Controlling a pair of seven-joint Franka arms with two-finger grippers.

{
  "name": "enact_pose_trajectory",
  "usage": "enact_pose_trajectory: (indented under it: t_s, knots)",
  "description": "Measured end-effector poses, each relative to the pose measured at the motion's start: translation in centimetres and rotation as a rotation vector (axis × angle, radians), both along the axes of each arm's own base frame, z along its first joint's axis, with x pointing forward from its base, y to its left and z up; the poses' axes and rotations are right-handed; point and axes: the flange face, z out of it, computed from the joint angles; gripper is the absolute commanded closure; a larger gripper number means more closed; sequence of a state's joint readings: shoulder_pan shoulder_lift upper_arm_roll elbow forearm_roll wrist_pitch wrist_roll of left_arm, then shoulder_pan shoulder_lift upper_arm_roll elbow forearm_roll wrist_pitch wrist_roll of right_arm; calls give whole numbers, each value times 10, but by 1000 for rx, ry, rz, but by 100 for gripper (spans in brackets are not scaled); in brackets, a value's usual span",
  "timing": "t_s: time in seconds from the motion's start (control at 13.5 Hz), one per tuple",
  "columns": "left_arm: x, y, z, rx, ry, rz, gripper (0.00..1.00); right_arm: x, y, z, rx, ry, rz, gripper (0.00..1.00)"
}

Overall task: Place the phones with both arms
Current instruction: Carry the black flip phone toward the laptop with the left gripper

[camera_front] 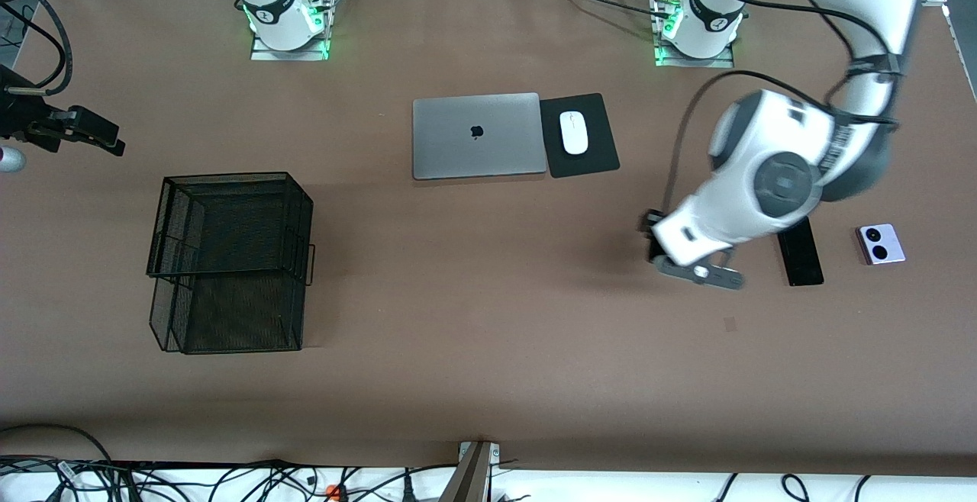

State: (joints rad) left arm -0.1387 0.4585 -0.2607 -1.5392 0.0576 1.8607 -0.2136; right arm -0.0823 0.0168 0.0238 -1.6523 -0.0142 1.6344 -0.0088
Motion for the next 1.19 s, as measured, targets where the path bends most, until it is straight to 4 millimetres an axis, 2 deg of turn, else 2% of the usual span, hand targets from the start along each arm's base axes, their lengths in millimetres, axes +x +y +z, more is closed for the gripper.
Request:
enact_pose_trajectory:
  t_s: [0.22, 0.37, 0.59, 0.81, 0.96, 1.19]
  knots:
    - [-20, -67, -6, 5, 2, 6, 67, 0, 0, 0, 0, 1, 0, 0]
    - [-30, -115, -23, 3, 7, 28, 66, 0, 0, -1, 0, 3, 0, 0]
    - [-47, -190, -73, -55, -41, 55, 64, 1, 0, -3, 0, 5, 0, 0]
    - [-73, -249, -134, -120, -83, 115, 59, 1, 0, -3, 0, 5, 0, 0]
    - [-86, -271, -164, -150, -98, 139, 57, 1, 0, -3, 0, 6, 0, 0]
    - [-95, -277, -196, -130, -100, 134, 55, 1, 0, -5, 1, 9, 0, 0]
